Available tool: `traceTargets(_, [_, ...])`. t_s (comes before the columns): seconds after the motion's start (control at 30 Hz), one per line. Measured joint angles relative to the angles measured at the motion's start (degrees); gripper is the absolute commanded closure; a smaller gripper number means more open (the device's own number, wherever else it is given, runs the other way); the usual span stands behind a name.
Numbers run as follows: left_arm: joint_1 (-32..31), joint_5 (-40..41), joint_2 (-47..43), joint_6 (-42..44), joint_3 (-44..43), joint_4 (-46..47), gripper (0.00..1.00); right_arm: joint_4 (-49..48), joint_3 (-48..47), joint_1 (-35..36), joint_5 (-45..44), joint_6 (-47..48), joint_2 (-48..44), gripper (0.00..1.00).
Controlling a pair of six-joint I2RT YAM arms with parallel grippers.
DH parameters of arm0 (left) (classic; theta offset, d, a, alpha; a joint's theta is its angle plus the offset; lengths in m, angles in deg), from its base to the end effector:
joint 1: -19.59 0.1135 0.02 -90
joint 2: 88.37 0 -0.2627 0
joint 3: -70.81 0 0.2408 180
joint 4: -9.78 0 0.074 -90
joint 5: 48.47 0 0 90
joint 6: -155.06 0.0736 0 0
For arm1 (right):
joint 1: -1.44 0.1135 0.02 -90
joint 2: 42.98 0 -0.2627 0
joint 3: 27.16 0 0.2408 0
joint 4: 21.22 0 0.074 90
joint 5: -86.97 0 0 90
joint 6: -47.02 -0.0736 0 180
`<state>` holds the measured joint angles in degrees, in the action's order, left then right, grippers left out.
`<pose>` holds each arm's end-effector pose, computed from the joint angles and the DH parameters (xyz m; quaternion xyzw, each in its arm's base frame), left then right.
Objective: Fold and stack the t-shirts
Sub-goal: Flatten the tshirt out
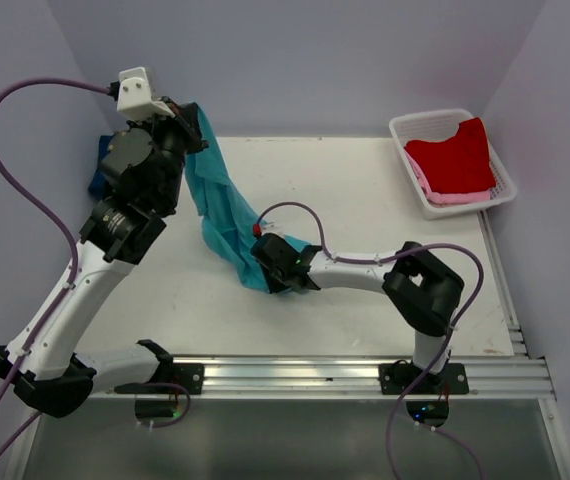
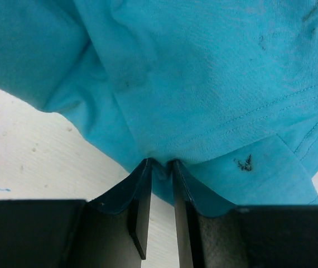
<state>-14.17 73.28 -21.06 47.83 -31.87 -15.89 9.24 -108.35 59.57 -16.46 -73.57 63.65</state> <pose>0.2291 -0.1065 0.5183 -0.1178 0.6438 -0.1573 0.7395 0.2227 0.3258 0.1412 -0.1927 0.9304 0.1237 0.2864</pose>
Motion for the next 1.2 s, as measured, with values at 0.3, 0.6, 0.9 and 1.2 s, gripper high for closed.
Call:
traceTargets(0.3, [0.0, 0.0, 0.0, -0.17, 0.02, 0.04, 1.0, -0.15, -2.97, 0.0, 0.09, 0.22, 0.68, 0.74])
traceTargets(0.6, [0.0, 0.0, -0.07, -0.17, 0.63, 0.2, 1.0, 0.07, -3.69, 0.0, 0.07, 0.22, 3.19, 1.0])
traceTargets(0.9, [0.0, 0.0, -0.07, -0.2, 1.16, 0.24, 1.0, 0.28, -3.69, 0.0, -0.48, 0.22, 3.19, 0.75])
traceTargets(1.2, [0.0, 0.0, -0.2, -0.22, 1.44, 0.28, 1.0, 0.74, -3.69, 0.07, -0.52, 0.26, 2.93, 0.69])
